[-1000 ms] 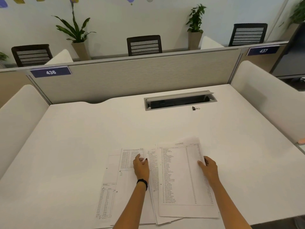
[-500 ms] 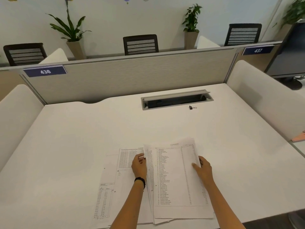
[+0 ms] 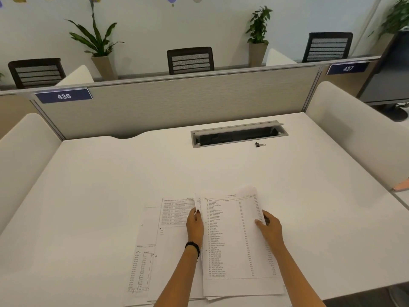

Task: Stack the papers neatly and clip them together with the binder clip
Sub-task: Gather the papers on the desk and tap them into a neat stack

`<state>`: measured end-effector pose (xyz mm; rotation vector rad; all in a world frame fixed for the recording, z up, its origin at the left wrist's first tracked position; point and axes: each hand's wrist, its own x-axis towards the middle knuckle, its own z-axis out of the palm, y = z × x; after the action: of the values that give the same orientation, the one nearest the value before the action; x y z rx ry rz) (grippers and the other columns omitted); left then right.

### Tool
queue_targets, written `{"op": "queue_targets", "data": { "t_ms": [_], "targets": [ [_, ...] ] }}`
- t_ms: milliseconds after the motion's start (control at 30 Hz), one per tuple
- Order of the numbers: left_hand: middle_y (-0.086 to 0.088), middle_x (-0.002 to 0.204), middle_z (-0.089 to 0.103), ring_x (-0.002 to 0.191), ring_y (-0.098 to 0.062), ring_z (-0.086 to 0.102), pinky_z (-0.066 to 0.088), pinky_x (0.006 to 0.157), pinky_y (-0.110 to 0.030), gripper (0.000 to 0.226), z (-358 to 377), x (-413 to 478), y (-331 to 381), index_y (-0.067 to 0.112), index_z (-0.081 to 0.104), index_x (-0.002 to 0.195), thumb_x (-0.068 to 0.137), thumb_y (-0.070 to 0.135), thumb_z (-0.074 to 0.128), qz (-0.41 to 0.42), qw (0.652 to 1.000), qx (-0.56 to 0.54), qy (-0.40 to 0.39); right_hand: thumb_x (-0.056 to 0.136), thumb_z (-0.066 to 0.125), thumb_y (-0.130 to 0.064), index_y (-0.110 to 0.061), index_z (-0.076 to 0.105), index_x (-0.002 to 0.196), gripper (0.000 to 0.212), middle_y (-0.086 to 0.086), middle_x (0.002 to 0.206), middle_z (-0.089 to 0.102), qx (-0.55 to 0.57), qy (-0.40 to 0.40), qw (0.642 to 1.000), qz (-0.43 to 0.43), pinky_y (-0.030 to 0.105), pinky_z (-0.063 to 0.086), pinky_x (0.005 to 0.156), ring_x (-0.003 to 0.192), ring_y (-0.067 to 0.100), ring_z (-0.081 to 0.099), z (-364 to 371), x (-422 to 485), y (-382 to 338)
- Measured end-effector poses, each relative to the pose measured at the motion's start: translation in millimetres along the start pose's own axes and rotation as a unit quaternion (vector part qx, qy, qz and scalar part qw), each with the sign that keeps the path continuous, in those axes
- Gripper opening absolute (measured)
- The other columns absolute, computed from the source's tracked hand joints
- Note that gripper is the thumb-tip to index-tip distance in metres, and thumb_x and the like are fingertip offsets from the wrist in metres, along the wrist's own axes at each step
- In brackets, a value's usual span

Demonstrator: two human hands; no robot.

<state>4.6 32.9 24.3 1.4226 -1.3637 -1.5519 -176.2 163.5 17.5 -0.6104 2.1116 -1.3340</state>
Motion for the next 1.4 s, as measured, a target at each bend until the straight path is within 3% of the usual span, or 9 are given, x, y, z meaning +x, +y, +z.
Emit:
{"op": "queue_targets", "data": {
  "t_ms": [200, 500, 667, 733, 833, 1000, 1133, 1200, 1400],
  "targets": [
    [-0.002, 0.108, 0.06, 0.091, -0.014, 0.06, 0.05, 0.07, -0.019, 0.037, 0.3, -6.2, 1.5, 0.015, 0.046, 0.125, 0.09, 0.014, 0.057, 0.0, 0.998, -0.027, -0.048, 0.084, 0.059, -0.006, -0.011, 0.059, 0.118, 0.034, 0.011, 0.113, 0.065, -0.003, -0.009, 1.0, 0.0, 0.039, 0.054, 0.084, 0.096, 0.026, 0.063, 1.8, 0.6, 2.1],
    [-0.003, 0.113, 0.062, 0.096, -0.012, 0.062, 0.055, 0.071, -0.019, 0.033, -0.8, -4.6, 27.0, 0.019, 0.048, 0.124, 0.092, 0.017, 0.054, 0.061, 0.996, -0.046, -0.052, 0.09, 0.054, -0.017, -0.017, 0.048, 0.129, 0.039, 0.006, 0.121, 0.057, 0.056, 0.007, 0.998, 0.0, 0.035, 0.048, 0.088, 0.107, 0.023, 0.057, -1.9, 6.1, -14.9],
    [-0.004, 0.113, 0.063, 0.098, -0.022, 0.064, 0.059, 0.077, -0.036, 0.027, -0.1, -2.3, 61.9, 0.023, 0.048, 0.12, 0.093, 0.022, 0.052, 0.114, 0.989, -0.05, -0.074, 0.086, 0.06, -0.014, -0.017, 0.045, 0.128, 0.044, 0.008, 0.114, 0.063, 0.141, -0.021, 0.99, -0.008, 0.026, 0.055, 0.074, 0.096, 0.021, 0.063, -13.0, 9.6, -47.9],
    [-0.004, 0.112, 0.062, 0.096, -0.021, 0.064, 0.059, 0.072, -0.032, 0.025, 1.2, -2.8, 80.1, 0.022, 0.047, 0.119, 0.094, 0.022, 0.049, 0.145, 0.986, -0.05, -0.06, 0.086, 0.061, -0.009, -0.012, 0.052, 0.121, 0.036, 0.007, 0.11, 0.065, 0.159, -0.001, 0.986, -0.054, 0.018, 0.056, 0.065, 0.093, 0.017, 0.065, -17.6, 7.4, -66.9],
    [0.001, 0.109, 0.059, 0.094, -0.014, 0.062, 0.055, 0.062, -0.016, 0.022, 2.0, -5.5, 108.3, 0.021, 0.045, 0.116, 0.095, 0.021, 0.047, 0.202, 0.977, -0.059, -0.026, 0.085, 0.06, -0.004, -0.011, 0.059, 0.11, 0.025, 0.004, 0.103, 0.067, 0.203, 0.017, 0.972, -0.118, 0.017, 0.056, 0.068, 0.091, 0.015, 0.066, -24.6, 2.9, -97.4],
    [0.008, 0.107, 0.054, 0.094, -0.012, 0.058, 0.055, 0.062, -0.014, 0.022, 2.1, -15.3, 138.9, 0.03, 0.042, 0.11, 0.094, 0.017, 0.048, 0.259, 0.962, -0.082, 0.008, 0.083, 0.063, -0.003, -0.015, 0.062, 0.097, 0.018, -0.002, 0.095, 0.068, 0.242, 0.024, 0.953, -0.179, 0.016, 0.055, 0.069, 0.082, 0.005, 0.066, -32.6, -1.8, -132.2],
    [-0.004, 0.114, 0.055, 0.101, -0.018, 0.058, 0.058, 0.076, -0.025, 0.04, 3.8, -16.5, 135.9, 0.011, 0.044, 0.121, 0.086, 0.023, 0.057, 0.285, 0.957, -0.057, -0.012, 0.08, 0.067, -0.008, -0.008, 0.06, 0.104, 0.025, 0.002, 0.095, 0.066, 0.21, 0.02, 0.963, -0.166, 0.015, 0.055, 0.062, 0.085, 0.014, 0.063, -32.2, 0.1, -133.2],
    [-0.006, 0.115, 0.058, 0.101, -0.02, 0.059, 0.058, 0.074, -0.02, 0.044, 5.8, -15.5, 127.4, 0.01, 0.045, 0.125, 0.085, 0.023, 0.059, 0.263, 0.963, -0.053, -0.026, 0.08, 0.068, -0.008, -0.006, 0.06, 0.105, 0.026, 0.007, 0.097, 0.066, 0.192, -0.005, 0.97, -0.151, 0.016, 0.055, 0.061, 0.086, 0.017, 0.063, -30.8, 1.4, -127.6],
    [-0.001, 0.094, 0.064, 0.088, -0.023, 0.062, 0.054, 0.06, -0.014, 0.015, 8.0, -16.7, 113.5, 0.026, 0.059, 0.098, 0.086, 0.016, 0.062, 0.207, 0.975, -0.07, -0.047, 0.079, 0.069, -0.011, -0.009, 0.064, 0.096, 0.018, 0.003, 0.092, 0.067, 0.164, -0.029, 0.98, -0.106, 0.017, 0.055, 0.059, 0.087, 0.023, 0.063, -24.0, 0.6, -116.4]
  ]
}}
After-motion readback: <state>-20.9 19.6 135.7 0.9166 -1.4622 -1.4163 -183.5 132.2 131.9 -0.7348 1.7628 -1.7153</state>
